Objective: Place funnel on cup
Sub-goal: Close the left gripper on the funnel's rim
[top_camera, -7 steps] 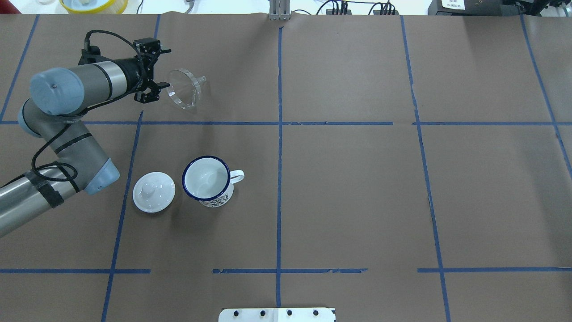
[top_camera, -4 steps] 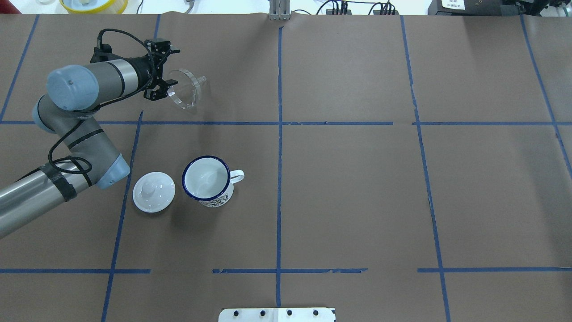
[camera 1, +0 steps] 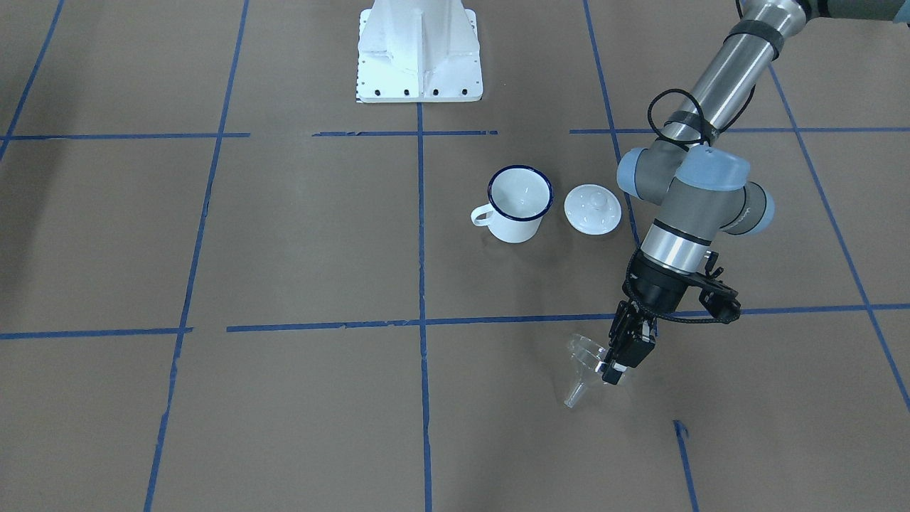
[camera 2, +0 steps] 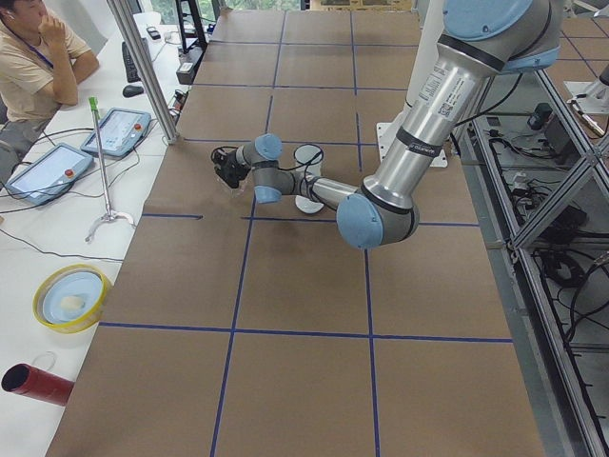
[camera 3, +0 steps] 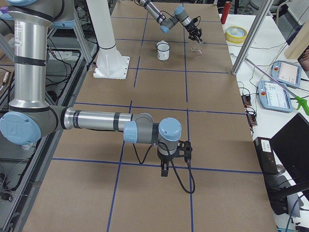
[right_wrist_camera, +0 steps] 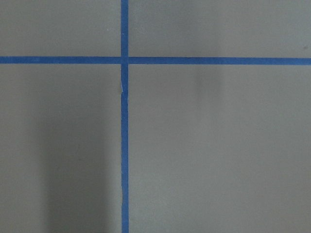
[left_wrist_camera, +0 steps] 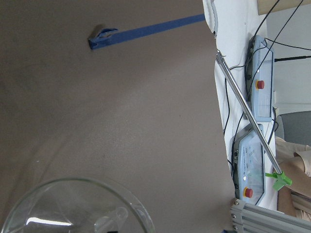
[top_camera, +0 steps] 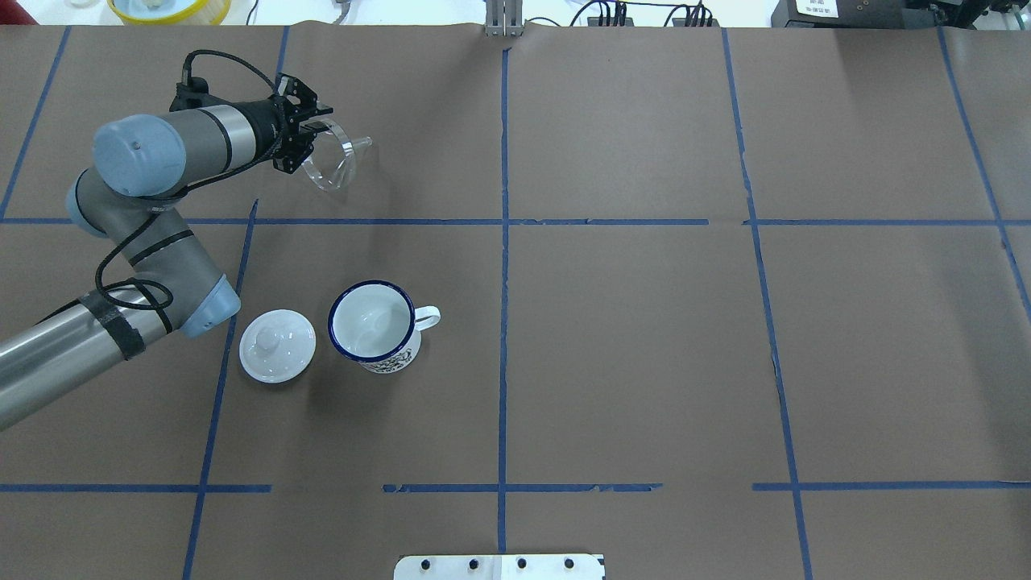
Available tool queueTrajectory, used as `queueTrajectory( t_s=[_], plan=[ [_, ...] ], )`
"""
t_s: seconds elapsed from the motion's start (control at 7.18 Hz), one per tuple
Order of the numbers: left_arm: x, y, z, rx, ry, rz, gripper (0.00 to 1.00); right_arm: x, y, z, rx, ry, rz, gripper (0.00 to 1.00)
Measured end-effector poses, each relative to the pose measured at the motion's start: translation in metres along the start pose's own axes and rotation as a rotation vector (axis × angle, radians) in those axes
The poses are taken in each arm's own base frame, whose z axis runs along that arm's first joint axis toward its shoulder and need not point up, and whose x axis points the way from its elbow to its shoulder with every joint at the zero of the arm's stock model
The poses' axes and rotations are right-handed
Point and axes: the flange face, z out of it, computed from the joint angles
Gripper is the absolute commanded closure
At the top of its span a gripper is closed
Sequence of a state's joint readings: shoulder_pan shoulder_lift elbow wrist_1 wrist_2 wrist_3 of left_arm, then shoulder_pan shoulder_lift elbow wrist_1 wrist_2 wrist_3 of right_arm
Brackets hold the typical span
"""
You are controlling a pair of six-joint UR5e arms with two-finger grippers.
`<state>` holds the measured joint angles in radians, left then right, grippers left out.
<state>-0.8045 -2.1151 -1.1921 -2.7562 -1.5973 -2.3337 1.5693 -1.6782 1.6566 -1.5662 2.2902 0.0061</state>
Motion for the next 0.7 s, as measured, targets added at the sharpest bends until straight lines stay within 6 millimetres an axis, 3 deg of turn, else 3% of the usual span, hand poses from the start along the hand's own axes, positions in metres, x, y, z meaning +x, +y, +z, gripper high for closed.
queueTrajectory(
  t_s=[0.42, 0.7],
  plan=[
    [0.002, 0.007, 0.000, 0.013, 0.026, 0.002, 1.00, 0.000, 0.000, 0.000, 0.000, 0.000, 0.000, 0.00],
    [0.038, 0.016, -0.022, 0.005, 0.067, -0.001, 1.00, 0.000, 0.000, 0.000, 0.000, 0.000, 0.000, 0.00]
  ],
)
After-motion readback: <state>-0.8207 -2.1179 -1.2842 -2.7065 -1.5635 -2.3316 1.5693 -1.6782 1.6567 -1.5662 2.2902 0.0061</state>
